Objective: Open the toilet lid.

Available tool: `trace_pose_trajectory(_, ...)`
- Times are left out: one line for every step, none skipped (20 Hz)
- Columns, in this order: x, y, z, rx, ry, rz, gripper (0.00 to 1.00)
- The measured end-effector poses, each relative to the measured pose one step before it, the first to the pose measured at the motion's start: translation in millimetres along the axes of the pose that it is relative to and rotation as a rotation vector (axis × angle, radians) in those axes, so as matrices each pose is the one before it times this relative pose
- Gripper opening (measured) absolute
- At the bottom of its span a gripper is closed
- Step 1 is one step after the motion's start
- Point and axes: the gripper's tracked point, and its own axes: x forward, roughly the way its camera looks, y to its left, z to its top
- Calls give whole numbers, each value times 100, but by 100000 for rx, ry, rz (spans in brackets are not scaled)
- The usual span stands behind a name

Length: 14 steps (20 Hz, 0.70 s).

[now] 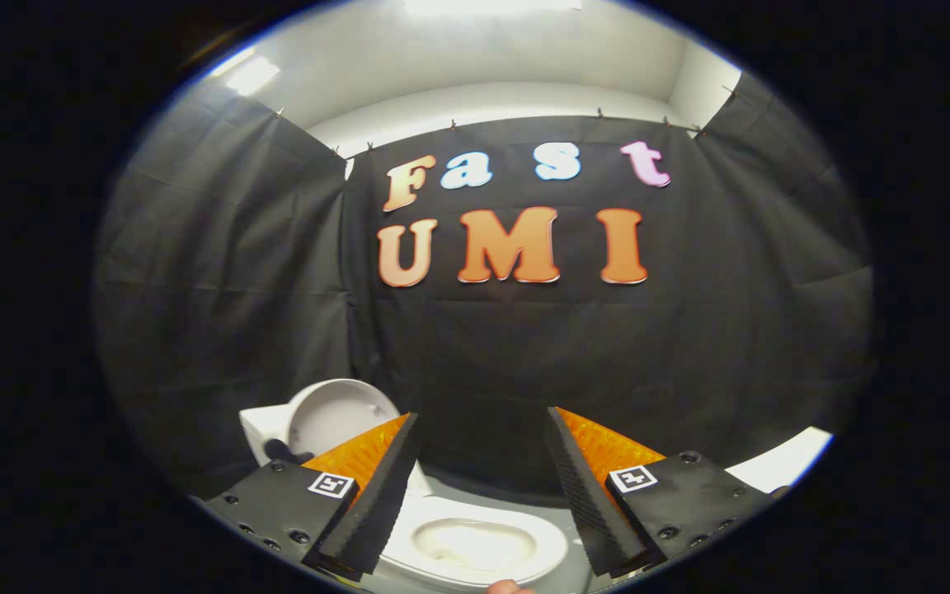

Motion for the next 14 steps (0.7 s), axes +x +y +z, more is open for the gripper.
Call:
trace_pose_trajectory(-1513, -2462, -784, 230, -598, -3116, 97)
trace_pose_trajectory(-1462, -1714, -736, 1068, -1626, -1875, 97)
trace_pose_trajectory(-1158, -1745, -846, 1488, -1937, -2986, 97)
trace_pose_trajectory(-825, -1756, -1060, 1100, -1383, -3583, 97)
trace_pose_trajectory(-907, -1649, -1392, -170, -748, -3546, 96)
trace_pose_trajectory(-843, -1345, -1394, -954, -875, -3020, 96)
trace_pose_trajectory(-800, -824, -1511, -985, -384, -2861, 96)
trace_pose_trajectory(-339, -667, -929, -671, 728, -1878, 96)
trace_pose_trajectory(-246, -22, -1209, -1220, 1884, -155, 97)
trace_pose_trajectory(31, 11, -922, -745, 1543, -1045, 97)
trace_pose_trajectory(-158, -165, -380, 268, -608, -1268, 97)
trace_pose_trajectory(13, -124, -182, 285, -112, -822, 97)
trace_pose_trajectory(-5, 347, -655, 95, 1320, 428, 97)
trace_pose_trajectory(262, 491, -676, 319, 1948, 698, 97)
